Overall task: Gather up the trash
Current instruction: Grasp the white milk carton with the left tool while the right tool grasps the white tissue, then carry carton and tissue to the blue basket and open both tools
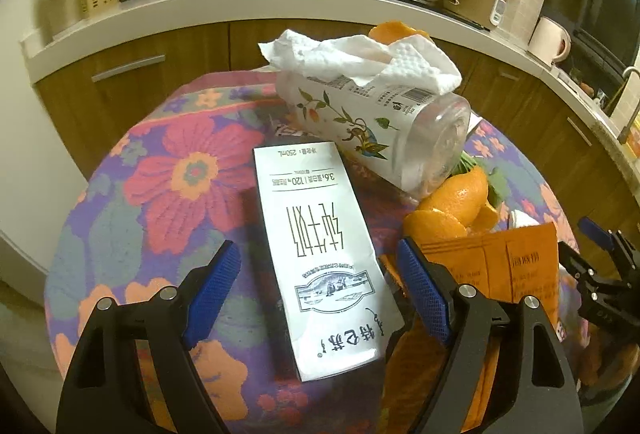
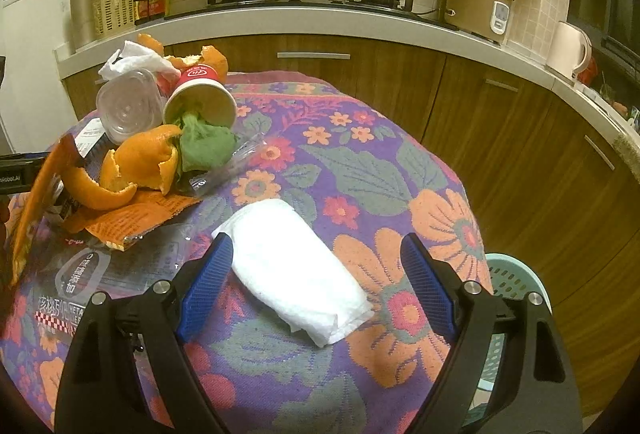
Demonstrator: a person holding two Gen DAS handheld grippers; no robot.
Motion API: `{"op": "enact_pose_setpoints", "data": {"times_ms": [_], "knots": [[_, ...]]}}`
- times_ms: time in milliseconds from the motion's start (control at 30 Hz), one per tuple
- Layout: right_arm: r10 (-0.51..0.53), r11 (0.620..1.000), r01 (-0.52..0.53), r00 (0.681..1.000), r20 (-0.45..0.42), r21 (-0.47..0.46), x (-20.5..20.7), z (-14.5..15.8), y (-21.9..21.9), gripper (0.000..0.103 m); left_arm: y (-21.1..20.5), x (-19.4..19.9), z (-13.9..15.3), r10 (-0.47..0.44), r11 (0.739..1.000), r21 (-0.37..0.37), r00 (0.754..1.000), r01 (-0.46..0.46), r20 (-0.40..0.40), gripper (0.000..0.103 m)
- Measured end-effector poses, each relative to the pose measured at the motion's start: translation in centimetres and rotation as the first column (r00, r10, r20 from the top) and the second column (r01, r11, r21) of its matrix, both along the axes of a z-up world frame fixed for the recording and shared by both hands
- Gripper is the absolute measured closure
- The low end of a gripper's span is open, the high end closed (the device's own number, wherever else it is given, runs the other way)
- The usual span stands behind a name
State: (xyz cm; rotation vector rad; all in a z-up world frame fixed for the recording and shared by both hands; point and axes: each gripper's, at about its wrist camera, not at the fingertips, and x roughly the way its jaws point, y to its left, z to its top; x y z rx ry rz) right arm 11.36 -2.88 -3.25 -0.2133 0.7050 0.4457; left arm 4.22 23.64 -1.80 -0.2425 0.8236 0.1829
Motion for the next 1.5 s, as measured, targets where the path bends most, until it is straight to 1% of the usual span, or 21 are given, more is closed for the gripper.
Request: {"op": "enact_pose_setpoints", "data": {"times_ms": [233,300,333,367,433,467,533,600,667,700,733,833,900,967,1000,1067,1100,1133,1300,1500], "knots": [[0.012,1.0,-0.012,1.0,-0.007,-0.003,0.2,-0.3,0.2,0.022,-0.2,0.1,-0.3,0.023,1.0,0.012,0.999,-0.022,-0.048,0.027],[0.015,1.0,-0.015,1.0,-0.006,-0.014,0.5,-0.3,0.2,0.022,-0.6,0.2,-0.6,0.019,1.0,0.01,0.998,-0.019,-0.064,0.03],[0.022,1.0,-0.022,1.0,-0.015,-0.019,0.8,-0.4,0.2,0.022,-0.9,0.3,-0.8,0.02,1.0,0.019,0.997,-0.018,-0.077,0.035],[0.035,0.999,-0.036,0.999,-0.035,-0.016,1.1,-0.5,0.2,0.022,-1.1,0.5,-1.0,0.018,0.999,0.028,0.996,-0.016,-0.091,0.036],[0.06,0.998,-0.06,0.995,-0.075,-0.008,1.4,-0.9,0.3,0.022,-1.2,0.5,-1.2,0.023,0.999,0.03,0.995,-0.02,-0.092,0.039],[0.07,0.997,-0.071,0.994,-0.086,-0.003,1.4,-1.0,0.4,0.022,-1.2,0.4,-1.2,0.024,0.999,0.03,0.996,-0.021,-0.091,0.042],[0.076,0.997,-0.077,0.992,-0.096,-0.012,1.3,-1.4,0.7,0.022,-1.1,0.2,-1.2,0.032,0.999,0.025,0.996,-0.03,-0.086,0.044],[0.066,0.997,-0.07,0.993,-0.102,-0.034,1.3,-1.6,1.0,0.029,-1.0,0.0,-1.1,0.038,0.999,0.023,0.996,-0.036,-0.078,0.046],[0.07,0.997,-0.073,0.99,-0.125,-0.024,1.4,-2.0,1.0,0.047,-0.8,-0.2,-1.0,0.046,0.999,0.019,0.997,-0.045,-0.066,0.049],[0.065,0.997,-0.069,0.989,-0.131,-0.026,1.5,-2.1,1.0,0.05,-0.6,-0.5,-0.9,0.05,0.999,0.014,0.997,-0.049,-0.056,0.049],[0.058,0.998,-0.063,0.989,-0.133,-0.029,1.6,-2.2,1.0,0.056,-0.4,-0.8,-0.8,0.054,0.999,0.007,0.998,-0.054,-0.044,0.05],[0.059,0.998,-0.063,0.99,-0.125,-0.024,1.5,-2.1,0.9,0.067,0.0,-1.3,-0.5,0.065,0.998,0.001,0.998,-0.065,-0.014,0.053],[0.058,0.998,-0.062,0.991,-0.119,-0.026,1.4,-2.0,0.9,0.069,0.3,-1.6,-0.4,0.069,0.998,-0.009,0.998,-0.069,0.014,0.053],[0.06,0.998,-0.063,0.992,-0.111,-0.025,1.4,-1.9,1.0,0.077,0.4,-1.7,-0.6,0.075,0.997,-0.004,0.997,-0.075,0.027,0.053],[0.06,0.998,-0.062,0.992,-0.108,-0.024,1.3,-1.9,1.0,0.079,0.5,-1.8,-0.7,0.079,0.997,-0.009,0.996,-0.078,0.039,0.053],[0.062,0.998,-0.063,0.993,-0.104,-0.013,1.2,-1.7,0.9,0.089,0.8,-2.2,-0.8,0.086,0.996,-0.029,0.994,-0.085,0.059,0.053],[0.066,0.998,-0.067,0.992,-0.107,-0.003,1.1,-1.6,0.9,0.092,0.7,-2.4,-0.8,0.086,0.996,-0.031,0.994,-0.084,0.065,0.053],[0.065,0.998,-0.066,0.992,-0.106,0.0,1.0,-1.5,0.9,0.094,0.7,-2.6,-0.7,0.086,0.996,-0.026,0.993,-0.085,0.076,0.053],[0.061,0.998,-0.06,0.995,-0.08,0.015,0.5,-1.1,0.9,0.097,0.5,-3.6,0.8,0.097,0.995,0.017,0.986,-0.1,0.136,0.053],[0.055,0.997,-0.054,0.998,-0.021,0.064,-0.2,0.9,0.6,0.098,1.0,-4.9,3.5,0.126,0.992,0.005,0.968,-0.13,0.216,0.053]]}}
